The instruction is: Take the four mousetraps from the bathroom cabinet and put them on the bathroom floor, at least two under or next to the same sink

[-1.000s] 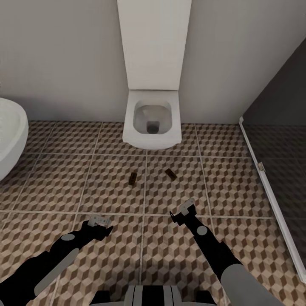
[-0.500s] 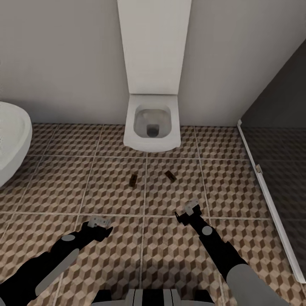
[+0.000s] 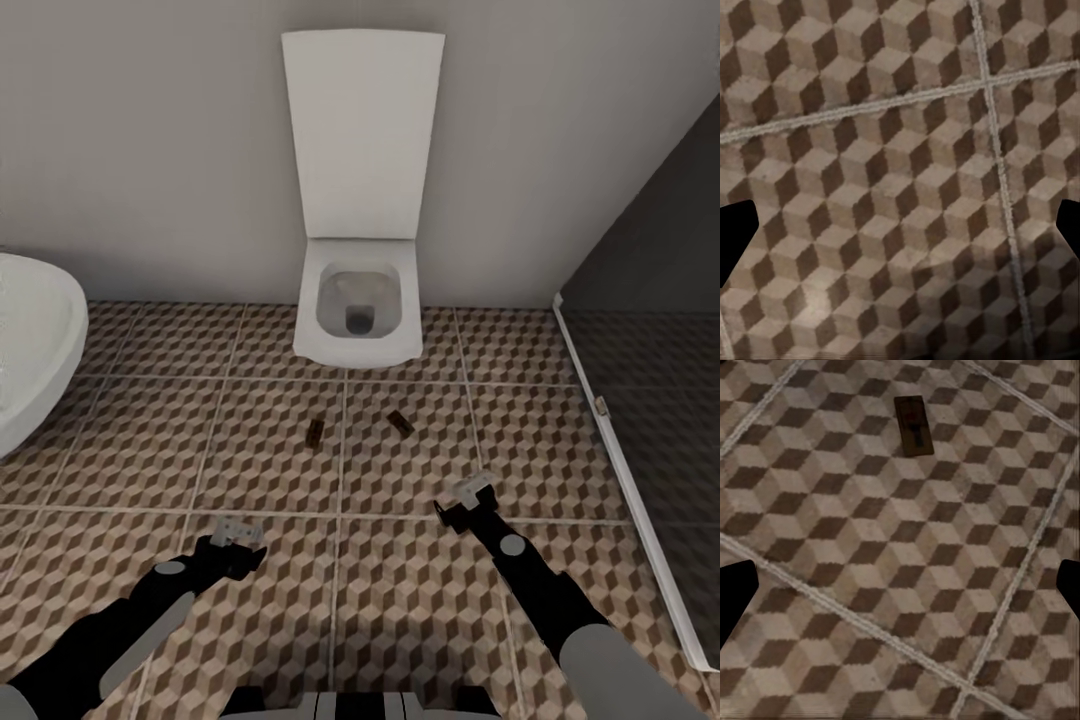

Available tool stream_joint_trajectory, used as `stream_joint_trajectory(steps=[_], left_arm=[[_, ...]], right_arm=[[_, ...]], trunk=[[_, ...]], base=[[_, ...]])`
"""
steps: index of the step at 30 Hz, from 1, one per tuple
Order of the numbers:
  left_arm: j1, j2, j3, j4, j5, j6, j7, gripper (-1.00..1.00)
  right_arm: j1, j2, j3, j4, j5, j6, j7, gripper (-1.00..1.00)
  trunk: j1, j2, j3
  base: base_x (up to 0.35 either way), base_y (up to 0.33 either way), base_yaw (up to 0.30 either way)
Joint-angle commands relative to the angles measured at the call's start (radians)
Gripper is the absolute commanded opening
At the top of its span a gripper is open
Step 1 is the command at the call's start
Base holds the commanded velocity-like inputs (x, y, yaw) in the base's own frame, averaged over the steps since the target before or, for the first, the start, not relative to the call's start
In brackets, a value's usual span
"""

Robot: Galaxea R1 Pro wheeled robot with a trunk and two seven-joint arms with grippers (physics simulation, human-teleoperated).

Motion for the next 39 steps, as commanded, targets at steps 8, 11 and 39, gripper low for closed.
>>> stream_joint_trajectory(steps=[8, 11, 39], left_arm=[[-0.001, -0.03, -0.004, 0.103, 0.01, -0.052, 0.007, 1.0], [-0.001, -0.033, -0.008, 0.141, 0.01, -0.084, 0.006, 1.0], [-0.001, -0.048, -0.209, 0.433, 0.011, -0.389, 0.01, 1.0]], right_arm=[[0.004, -0.052, 0.0, 0.021, -0.015, -0.004, 0.058, 1.0], [0.004, -0.064, 0.0, 0.048, -0.025, -0.007, 0.075, 1.0], [0.005, -0.117, 0.0, 0.545, -0.136, -0.367, 0.045, 1.0]], trunk=[[-0.031, 0.056, 0.037], [-0.042, 0.077, 0.051], [-0.15, 0.273, 0.184]], base=[[0.0, 0.0, 0.0], [0.0, 0.0, 0.0], [0.0, 0.0, 0.057]])
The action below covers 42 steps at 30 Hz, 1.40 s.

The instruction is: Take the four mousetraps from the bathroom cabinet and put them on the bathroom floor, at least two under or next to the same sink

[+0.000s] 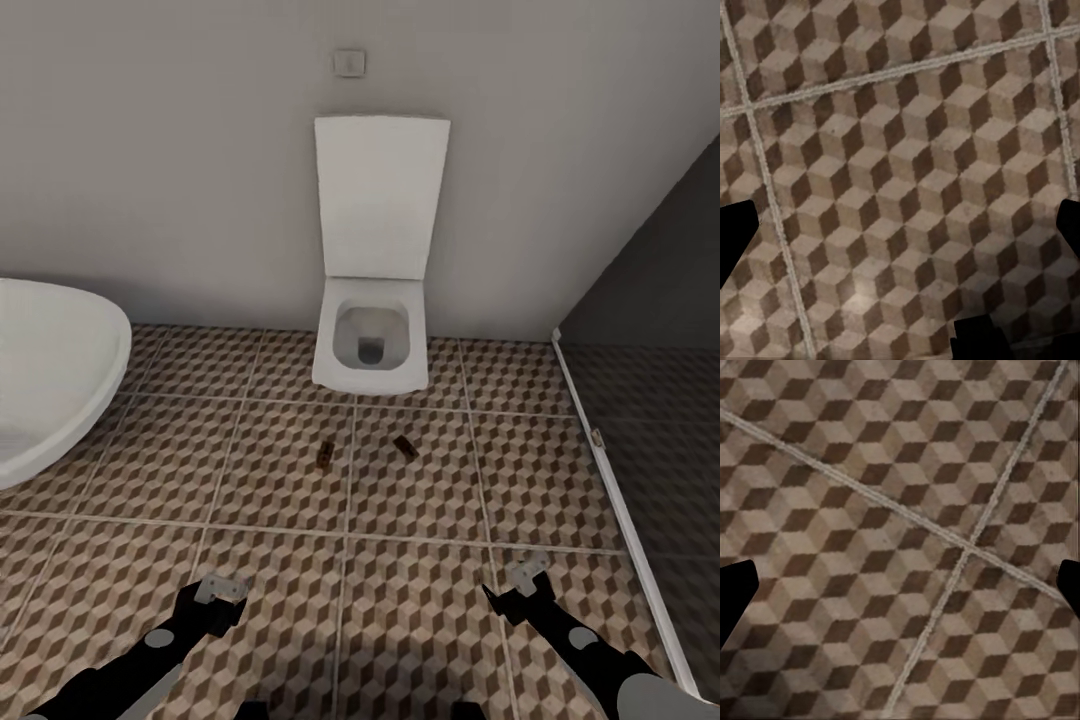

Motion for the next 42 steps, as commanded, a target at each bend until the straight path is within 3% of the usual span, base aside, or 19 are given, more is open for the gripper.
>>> stream_joint_trajectory(steps=[1, 10, 20, 23, 31, 36, 42], left_arm=[[-0.001, -0.002, -0.012, 0.011, 0.008, -0.009, 0.01, 1.0], [-0.001, -0.068, -0.025, 0.197, 0.008, -0.122, 0.009, 1.0], [-0.001, -0.173, -0.026, 0.47, 0.008, -0.279, 0.0, 1.0], [-0.001, -0.193, -0.025, 0.53, 0.008, -0.324, -0.019, 1.0], [0.004, -0.221, -0.025, 0.661, 0.008, -0.415, -0.106, 1.0], [0.007, -0.227, -0.025, 0.688, 0.008, -0.428, -0.129, 1.0], [0.01, -0.239, -0.024, 0.697, 0.007, -0.434, -0.138, 1.0]], right_arm=[[0.0, 0.0, 0.0, 0.015, 0.001, -0.014, -0.004, 1.0], [0.0, -0.001, 0.0, 0.11, -0.052, -0.1, -0.027, 1.0], [0.017, -0.001, 0.001, 0.128, -0.067, -0.118, -0.032, 1.0], [0.023, 0.001, 0.001, 0.129, -0.068, -0.121, -0.032, 1.0], [0.044, 0.018, 0.001, 0.13, -0.071, -0.125, -0.032, 1.0], [0.055, 0.031, 0.001, 0.13, -0.079, -0.126, -0.032, 1.0], [0.07, 0.033, 0.001, 0.13, -0.144, -0.128, -0.031, 1.0]], trunk=[[-0.004, 0.007, 0.004], [-0.038, 0.07, 0.047], [-0.077, 0.14, 0.094], [-0.088, 0.161, 0.108], [-0.119, 0.217, 0.146], [-0.138, 0.252, 0.169], [-0.161, 0.294, 0.198]], base=[[0.0, 0.0, 0.091], [0.0, 0.0, 0.096], [0.0, 0.0, 0.109], [0.0, 0.0, 0.113], [0.0, 0.0, 0.121], [0.0, 0.0, 0.128], [0.0, 0.0, 0.112]])
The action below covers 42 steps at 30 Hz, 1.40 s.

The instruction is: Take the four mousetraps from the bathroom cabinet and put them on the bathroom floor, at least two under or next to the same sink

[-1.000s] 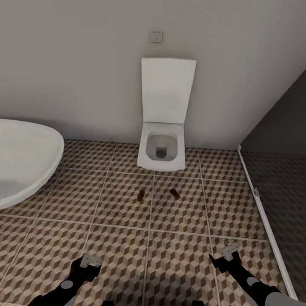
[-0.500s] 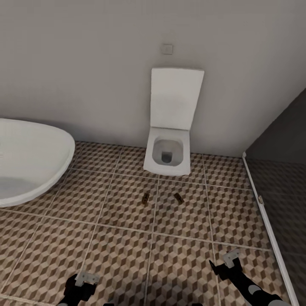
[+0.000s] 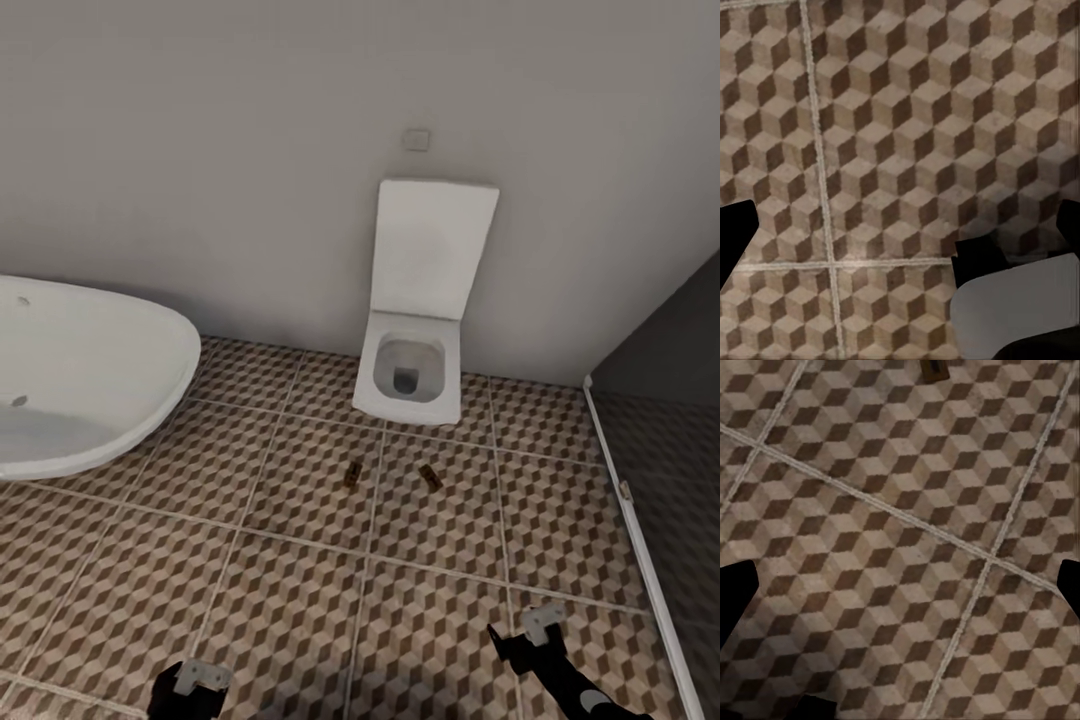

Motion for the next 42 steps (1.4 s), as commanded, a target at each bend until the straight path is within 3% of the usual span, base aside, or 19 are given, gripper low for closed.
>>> stream_joint_trajectory(steps=[1, 10, 42], left_arm=[[0.0, -0.003, -0.008, 0.0, 0.005, -0.002, 0.002, 1.0], [0.001, -0.013, -0.007, 0.003, 0.005, -0.002, 0.001, 1.0], [0.002, -0.016, -0.006, 0.015, 0.006, -0.002, 0.001, 1.0]], right_arm=[[0.002, 0.0, 0.001, 0.001, -0.025, -0.003, 0.002, 1.0], [0.008, -0.002, 0.001, 0.001, -0.079, -0.004, 0.004, 1.0], [0.009, 0.0, 0.001, 0.002, -0.087, -0.007, 0.004, 1.0]], trunk=[[-0.004, 0.007, 0.004], [-0.038, 0.07, 0.047], [-0.161, 0.294, 0.199]], base=[[0.0, 0.0, 0.05], [0.0, 0.0, -0.02], [0.0, 0.0, -0.1]])
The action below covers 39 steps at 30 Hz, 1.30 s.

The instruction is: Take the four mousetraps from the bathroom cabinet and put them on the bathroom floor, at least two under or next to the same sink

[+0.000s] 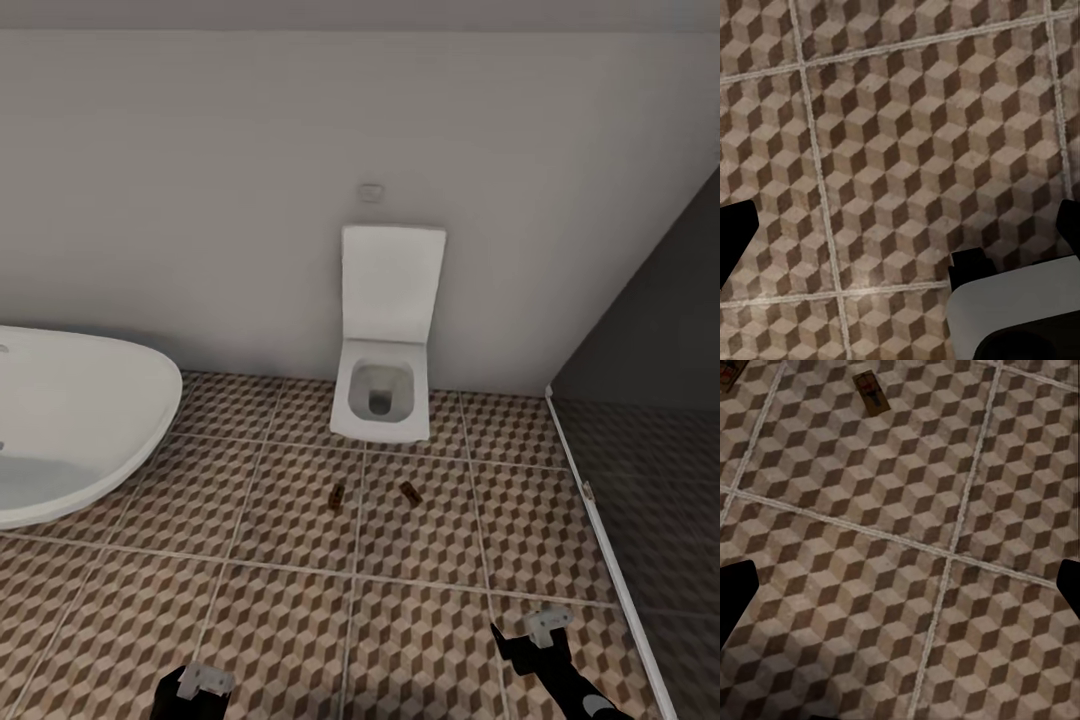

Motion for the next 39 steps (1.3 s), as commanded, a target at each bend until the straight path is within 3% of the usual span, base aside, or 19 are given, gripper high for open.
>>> stream_joint_trajectory(steps=[1, 14, 28, 32, 39], left_arm=[[0.0, 0.0, -0.009, 0.0, 0.005, -0.002, 0.003, 1.0], [0.0, 0.0, -0.009, 0.003, 0.005, -0.002, 0.003, 1.0], [0.001, -0.001, -0.007, 0.002, 0.006, -0.002, 0.005, 1.0], [0.002, -0.001, -0.007, 0.002, 0.023, -0.002, 0.006, 1.0], [0.002, -0.001, -0.007, 0.002, 0.063, -0.001, 0.006, 1.0]], right_arm=[[0.0, 0.0, 0.004, 0.001, -0.007, -0.003, 0.005, 1.0], [0.022, 0.022, 0.004, 0.001, -0.008, -0.003, 0.003, 1.0], [0.041, 0.118, 0.004, 0.001, -0.008, -0.001, -0.033, 1.0], [0.042, 0.133, 0.004, 0.001, -0.008, 0.001, -0.035, 1.0], [0.042, 0.137, 0.004, 0.001, -0.008, 0.001, -0.036, 1.0]], trunk=[[-0.004, 0.007, 0.004], [-0.054, 0.098, 0.066], [-0.107, 0.196, 0.132], [-0.123, 0.224, 0.151], [-0.149, 0.273, 0.185]], base=[[0.0, 0.0, -0.107], [0.0, 0.0, -0.095], [0.0, 0.0, -0.021], [0.0, 0.0, -0.001], [0.0, 0.0, 0.0]])
